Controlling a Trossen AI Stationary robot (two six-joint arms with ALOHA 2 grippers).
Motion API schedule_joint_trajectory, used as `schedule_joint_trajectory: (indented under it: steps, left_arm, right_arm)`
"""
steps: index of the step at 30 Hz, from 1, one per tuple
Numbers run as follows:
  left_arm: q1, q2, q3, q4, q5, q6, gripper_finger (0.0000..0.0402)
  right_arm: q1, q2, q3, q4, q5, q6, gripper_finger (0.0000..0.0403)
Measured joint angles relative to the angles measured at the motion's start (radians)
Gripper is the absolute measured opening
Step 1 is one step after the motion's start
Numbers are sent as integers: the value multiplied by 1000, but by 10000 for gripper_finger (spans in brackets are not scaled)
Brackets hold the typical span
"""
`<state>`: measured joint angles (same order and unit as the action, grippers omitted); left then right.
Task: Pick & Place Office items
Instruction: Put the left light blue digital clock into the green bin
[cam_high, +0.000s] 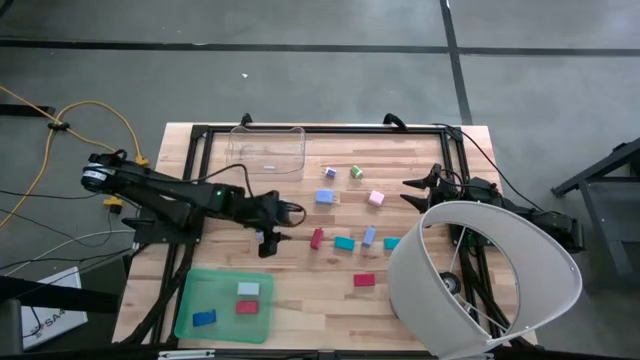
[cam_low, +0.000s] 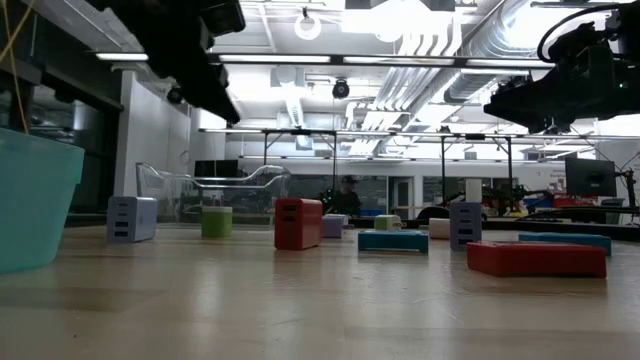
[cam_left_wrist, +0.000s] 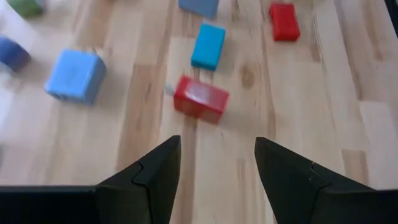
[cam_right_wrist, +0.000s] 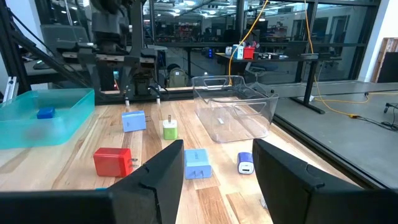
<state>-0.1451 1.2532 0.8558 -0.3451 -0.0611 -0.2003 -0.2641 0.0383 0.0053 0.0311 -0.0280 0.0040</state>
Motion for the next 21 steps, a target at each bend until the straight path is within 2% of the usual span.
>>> schedule_joint_trajectory:
  steps: [8, 21]
  left_arm:
    - [65, 0, 0, 57, 1, 94, 200]
    - [105, 1, -1, 117, 1, 98, 200]
  right_arm:
    - [0, 0, 0, 0, 0, 0, 178]
    - [0, 0, 0, 0, 0, 0, 178]
